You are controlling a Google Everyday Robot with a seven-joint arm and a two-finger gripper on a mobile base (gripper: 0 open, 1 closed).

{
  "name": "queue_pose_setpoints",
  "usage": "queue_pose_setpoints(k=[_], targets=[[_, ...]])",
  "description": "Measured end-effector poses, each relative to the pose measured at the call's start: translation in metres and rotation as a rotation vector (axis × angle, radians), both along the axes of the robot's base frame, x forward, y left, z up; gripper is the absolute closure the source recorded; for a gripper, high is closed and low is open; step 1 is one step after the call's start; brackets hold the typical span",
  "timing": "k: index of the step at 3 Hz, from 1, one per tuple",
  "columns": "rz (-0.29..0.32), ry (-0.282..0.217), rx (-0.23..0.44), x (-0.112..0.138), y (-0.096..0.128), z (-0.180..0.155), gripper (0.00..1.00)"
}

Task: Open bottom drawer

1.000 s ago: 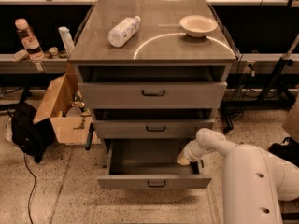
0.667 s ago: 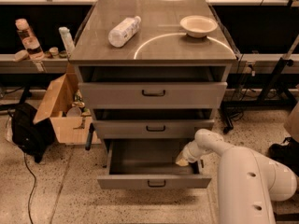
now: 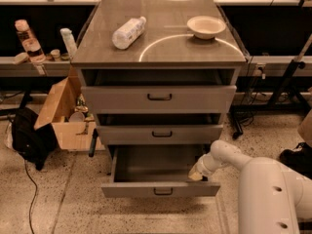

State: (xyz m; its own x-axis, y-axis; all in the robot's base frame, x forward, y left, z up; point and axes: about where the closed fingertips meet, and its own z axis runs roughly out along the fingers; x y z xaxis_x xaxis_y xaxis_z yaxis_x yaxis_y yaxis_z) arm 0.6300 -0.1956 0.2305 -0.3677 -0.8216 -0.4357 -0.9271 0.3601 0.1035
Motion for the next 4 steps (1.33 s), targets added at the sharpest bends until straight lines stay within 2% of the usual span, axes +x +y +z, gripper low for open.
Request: queue_pose_setpoints(k=[1,2,3,4], targets=[[-0.061,0.016,0.001,-0.034,-0.017,0.012,1.00],[-0.116,0.073,0.004,-0.097,-0.015,0.011,1.00],[-0.117,0.071,0.005,-0.095,-0.016,0.011,1.00],[-0.109,0.071,0.015,-0.083,-0.011,0.008,1.00]])
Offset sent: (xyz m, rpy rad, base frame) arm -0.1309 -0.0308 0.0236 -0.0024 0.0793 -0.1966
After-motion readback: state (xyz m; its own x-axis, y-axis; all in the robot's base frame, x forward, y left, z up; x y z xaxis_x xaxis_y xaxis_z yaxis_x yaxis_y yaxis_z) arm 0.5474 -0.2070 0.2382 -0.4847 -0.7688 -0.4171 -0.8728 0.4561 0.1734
